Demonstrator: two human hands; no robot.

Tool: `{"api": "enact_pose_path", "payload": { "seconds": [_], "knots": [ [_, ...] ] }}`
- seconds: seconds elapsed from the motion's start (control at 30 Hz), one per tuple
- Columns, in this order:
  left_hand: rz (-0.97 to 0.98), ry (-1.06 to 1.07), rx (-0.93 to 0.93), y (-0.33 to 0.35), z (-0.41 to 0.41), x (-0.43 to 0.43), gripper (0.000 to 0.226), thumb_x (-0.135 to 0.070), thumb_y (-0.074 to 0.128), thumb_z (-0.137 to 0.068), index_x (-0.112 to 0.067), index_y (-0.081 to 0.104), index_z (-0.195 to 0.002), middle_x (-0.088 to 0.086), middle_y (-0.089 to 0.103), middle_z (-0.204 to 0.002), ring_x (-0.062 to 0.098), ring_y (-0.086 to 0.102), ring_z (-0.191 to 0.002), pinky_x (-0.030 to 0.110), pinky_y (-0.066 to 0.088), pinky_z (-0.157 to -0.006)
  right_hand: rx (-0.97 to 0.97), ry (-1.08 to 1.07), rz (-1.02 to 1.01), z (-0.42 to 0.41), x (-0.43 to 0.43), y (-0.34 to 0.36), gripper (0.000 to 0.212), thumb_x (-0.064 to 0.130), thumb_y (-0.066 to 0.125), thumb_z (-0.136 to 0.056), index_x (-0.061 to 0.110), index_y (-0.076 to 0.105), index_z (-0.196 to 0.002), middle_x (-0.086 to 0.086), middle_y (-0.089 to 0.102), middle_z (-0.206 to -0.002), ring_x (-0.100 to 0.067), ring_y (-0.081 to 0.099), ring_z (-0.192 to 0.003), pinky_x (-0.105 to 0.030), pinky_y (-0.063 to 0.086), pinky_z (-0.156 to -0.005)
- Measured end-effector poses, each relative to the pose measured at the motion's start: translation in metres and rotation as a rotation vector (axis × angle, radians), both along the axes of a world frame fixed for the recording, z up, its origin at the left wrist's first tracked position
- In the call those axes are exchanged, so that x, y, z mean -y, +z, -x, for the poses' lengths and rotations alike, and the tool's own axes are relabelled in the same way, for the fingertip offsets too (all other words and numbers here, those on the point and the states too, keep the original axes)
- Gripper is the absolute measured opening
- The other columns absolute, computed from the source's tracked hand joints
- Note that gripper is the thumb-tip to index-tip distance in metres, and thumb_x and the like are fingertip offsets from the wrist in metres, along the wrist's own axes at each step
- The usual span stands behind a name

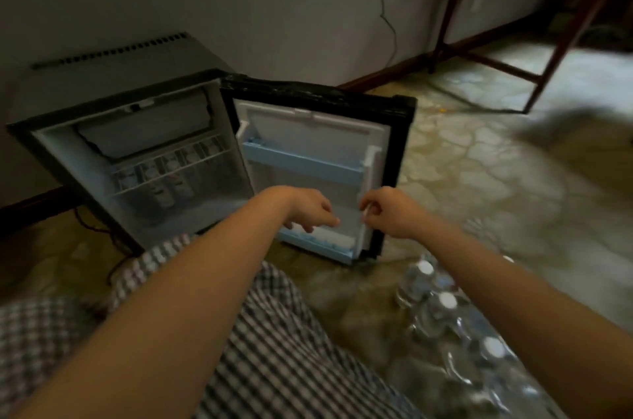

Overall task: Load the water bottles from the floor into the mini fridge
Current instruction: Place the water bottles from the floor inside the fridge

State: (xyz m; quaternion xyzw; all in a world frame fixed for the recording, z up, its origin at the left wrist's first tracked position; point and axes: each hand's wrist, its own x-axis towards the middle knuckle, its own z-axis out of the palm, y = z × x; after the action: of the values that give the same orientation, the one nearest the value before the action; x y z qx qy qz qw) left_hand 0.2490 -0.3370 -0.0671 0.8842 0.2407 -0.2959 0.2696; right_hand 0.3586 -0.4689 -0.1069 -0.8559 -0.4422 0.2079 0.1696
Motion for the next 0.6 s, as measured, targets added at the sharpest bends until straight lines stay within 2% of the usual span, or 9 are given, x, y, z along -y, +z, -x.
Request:
{"api": "enact_pose_path", "payload": {
  "seconds": [0.07, 0.13, 0.23, 0.37, 0.47, 0.53, 0.6],
  "knots": [
    [0.029, -0.073, 0.008, -0.02, -0.008, 0.034, 0.044, -0.039, 0.042, -0.097, -0.012, 0.05, -0.13, 0.008, 0.051, -0.133, 0.025, 0.055, -0.116, 0.04, 0.045, -0.097, -0.019, -0.021, 0.066, -0.007, 0.04, -0.007, 0.028, 0.013, 0.058, -0.088, 0.008, 0.063, -0.115, -0.01, 0.068, -0.109, -0.025, 0.063, -0.102, -0.025, 0.042, -0.076],
    [0.043, -0.121, 0.033, -0.044, -0.014, 0.067, 0.043, -0.038, 0.044, -0.096, -0.009, 0.055, -0.125, 0.01, 0.054, -0.131, 0.026, 0.054, -0.116, 0.036, 0.043, -0.096, -0.016, -0.028, 0.115, -0.01, 0.08, -0.022, 0.03, 0.015, 0.058, -0.088, 0.009, 0.063, -0.116, -0.009, 0.068, -0.11, -0.024, 0.062, -0.104, -0.024, 0.042, -0.08],
    [0.081, -0.118, 0.037, -0.084, -0.014, 0.104, 0.041, -0.037, 0.049, -0.094, -0.01, 0.056, -0.123, 0.01, 0.055, -0.131, 0.025, 0.054, -0.116, 0.035, 0.043, -0.099, -0.041, -0.093, 0.137, -0.011, 0.126, -0.05, 0.03, 0.015, 0.056, -0.088, 0.008, 0.062, -0.118, -0.011, 0.068, -0.11, -0.026, 0.061, -0.105, -0.027, 0.044, -0.085],
    [0.141, -0.085, 0.006, -0.118, -0.017, 0.144, 0.041, -0.034, 0.05, -0.093, -0.007, 0.055, -0.124, 0.012, 0.054, -0.13, 0.025, 0.053, -0.117, 0.033, 0.041, -0.096, -0.053, -0.206, 0.157, -0.012, 0.178, -0.091, 0.032, 0.02, 0.058, -0.088, 0.013, 0.06, -0.12, -0.007, 0.065, -0.113, -0.022, 0.061, -0.103, -0.024, 0.043, -0.079],
    [0.215, -0.046, 0.015, -0.133, -0.023, 0.174, 0.042, -0.033, 0.051, -0.093, -0.009, 0.051, -0.128, 0.01, 0.052, -0.132, 0.024, 0.051, -0.119, 0.032, 0.041, -0.096, -0.006, -0.215, 0.314, -0.008, 0.213, -0.127, 0.042, 0.029, 0.058, -0.089, 0.018, 0.051, -0.129, -0.006, 0.057, -0.128, -0.023, 0.057, -0.113, -0.033, 0.048, -0.094],
    [0.243, -0.039, 0.012, -0.142, -0.028, 0.192, 0.043, -0.032, 0.051, -0.093, -0.011, 0.047, -0.131, 0.008, 0.049, -0.136, 0.024, 0.049, -0.121, 0.03, 0.039, -0.095, 0.008, -0.233, 0.457, -0.002, 0.232, -0.149, 0.05, 0.034, 0.057, -0.09, 0.018, 0.042, -0.135, -0.008, 0.052, -0.134, -0.026, 0.055, -0.118, -0.036, 0.047, -0.096],
    [0.26, -0.05, 0.01, -0.148, -0.03, 0.209, 0.045, -0.031, 0.051, -0.094, -0.012, 0.045, -0.134, 0.009, 0.048, -0.138, 0.024, 0.048, -0.123, 0.029, 0.038, -0.095, 0.007, -0.283, 0.481, 0.003, 0.242, -0.167, 0.055, 0.035, 0.055, -0.091, 0.02, 0.033, -0.139, -0.011, 0.049, -0.136, -0.029, 0.055, -0.118, -0.038, 0.048, -0.094]
  ]
}}
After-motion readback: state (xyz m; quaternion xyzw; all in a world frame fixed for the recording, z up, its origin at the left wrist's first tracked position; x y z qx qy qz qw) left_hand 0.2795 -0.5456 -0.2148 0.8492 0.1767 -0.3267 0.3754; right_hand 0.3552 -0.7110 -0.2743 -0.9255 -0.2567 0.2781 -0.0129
